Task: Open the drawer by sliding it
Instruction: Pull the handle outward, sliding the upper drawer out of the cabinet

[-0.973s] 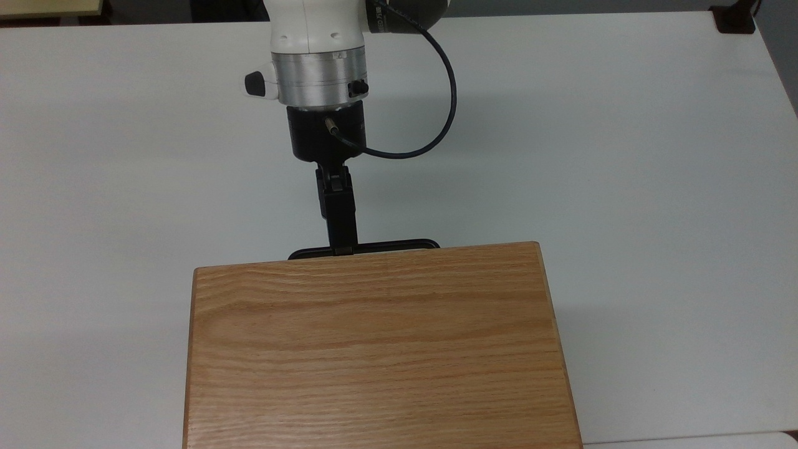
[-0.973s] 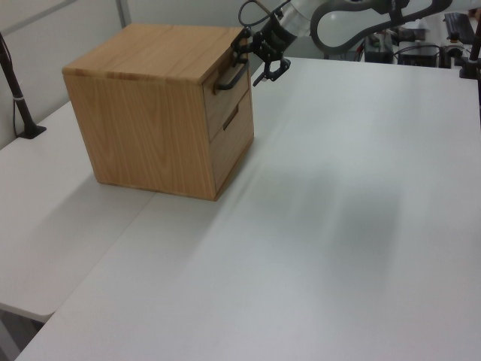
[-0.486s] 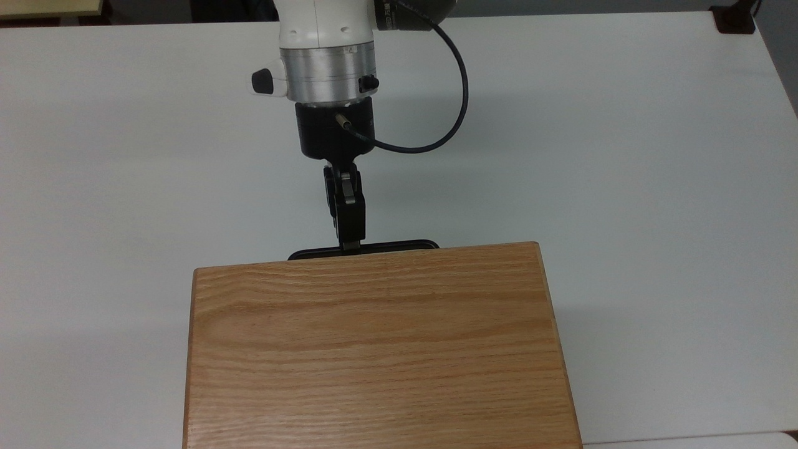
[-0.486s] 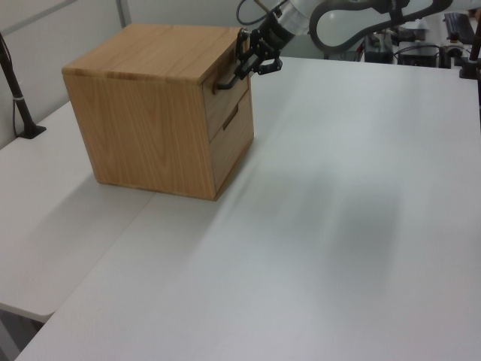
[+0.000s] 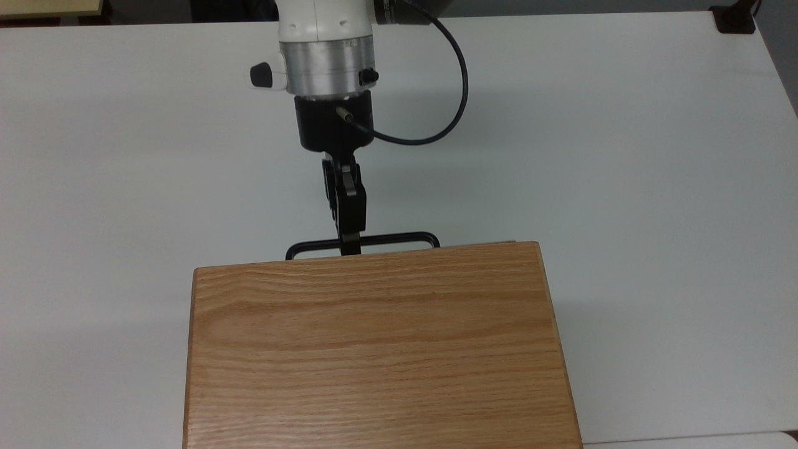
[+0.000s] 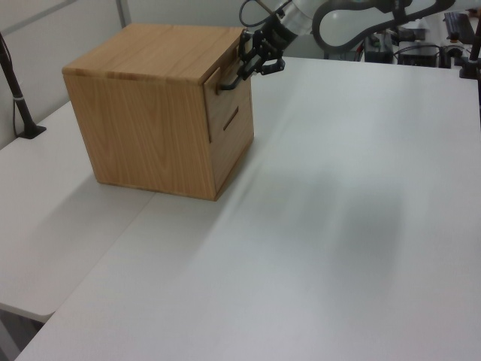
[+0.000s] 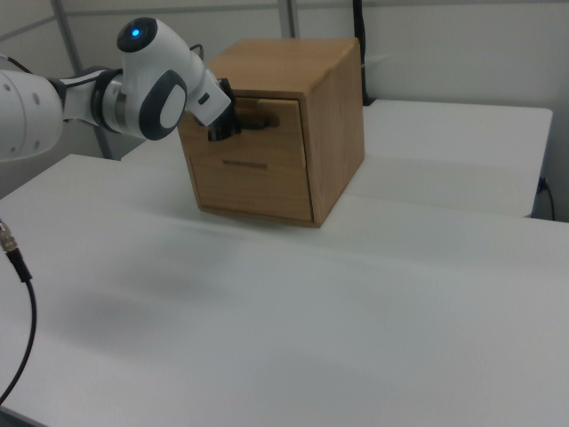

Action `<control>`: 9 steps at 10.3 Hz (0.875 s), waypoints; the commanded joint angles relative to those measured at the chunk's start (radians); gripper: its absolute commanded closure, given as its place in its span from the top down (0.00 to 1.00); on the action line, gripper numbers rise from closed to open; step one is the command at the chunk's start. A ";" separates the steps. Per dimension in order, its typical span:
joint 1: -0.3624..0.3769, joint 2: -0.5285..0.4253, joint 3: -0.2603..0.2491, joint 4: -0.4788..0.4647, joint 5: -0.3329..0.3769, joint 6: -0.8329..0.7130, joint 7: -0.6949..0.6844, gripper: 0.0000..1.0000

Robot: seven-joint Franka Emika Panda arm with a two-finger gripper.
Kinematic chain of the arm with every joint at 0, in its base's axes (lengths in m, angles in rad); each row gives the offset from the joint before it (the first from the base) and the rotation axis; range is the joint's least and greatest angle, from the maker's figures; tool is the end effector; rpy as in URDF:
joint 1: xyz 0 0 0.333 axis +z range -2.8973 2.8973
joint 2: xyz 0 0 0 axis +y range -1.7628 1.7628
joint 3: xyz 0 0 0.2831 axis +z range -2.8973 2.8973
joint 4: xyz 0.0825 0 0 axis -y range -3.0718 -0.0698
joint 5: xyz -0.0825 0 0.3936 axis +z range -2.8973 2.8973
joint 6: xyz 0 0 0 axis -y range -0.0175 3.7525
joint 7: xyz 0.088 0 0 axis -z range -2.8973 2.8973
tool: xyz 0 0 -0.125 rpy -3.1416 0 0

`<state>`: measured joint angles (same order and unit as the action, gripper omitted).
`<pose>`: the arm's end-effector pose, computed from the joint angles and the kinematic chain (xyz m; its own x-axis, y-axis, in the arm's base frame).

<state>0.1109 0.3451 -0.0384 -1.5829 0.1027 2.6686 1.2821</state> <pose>0.7182 0.0535 0.4784 0.2478 -0.9624 0.1115 -0.6987 -0.2573 -0.6675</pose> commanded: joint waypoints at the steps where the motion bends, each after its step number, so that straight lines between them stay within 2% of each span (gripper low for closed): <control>1: 0.015 -0.204 -0.006 -0.248 0.022 0.008 -0.127 0.00; 3: 0.015 -0.277 -0.011 -0.340 0.067 0.008 -0.202 0.00; 5: 0.013 -0.380 -0.014 -0.449 0.180 0.005 -0.353 0.00; 7: 0.018 -0.474 -0.075 -0.479 0.274 -0.147 -0.485 0.00; 9: 0.018 -0.549 -0.130 -0.474 0.285 -0.345 -0.541 0.00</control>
<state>0.1091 -0.0596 -0.1113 -2.0098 0.3586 2.4836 0.8923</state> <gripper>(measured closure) 0.828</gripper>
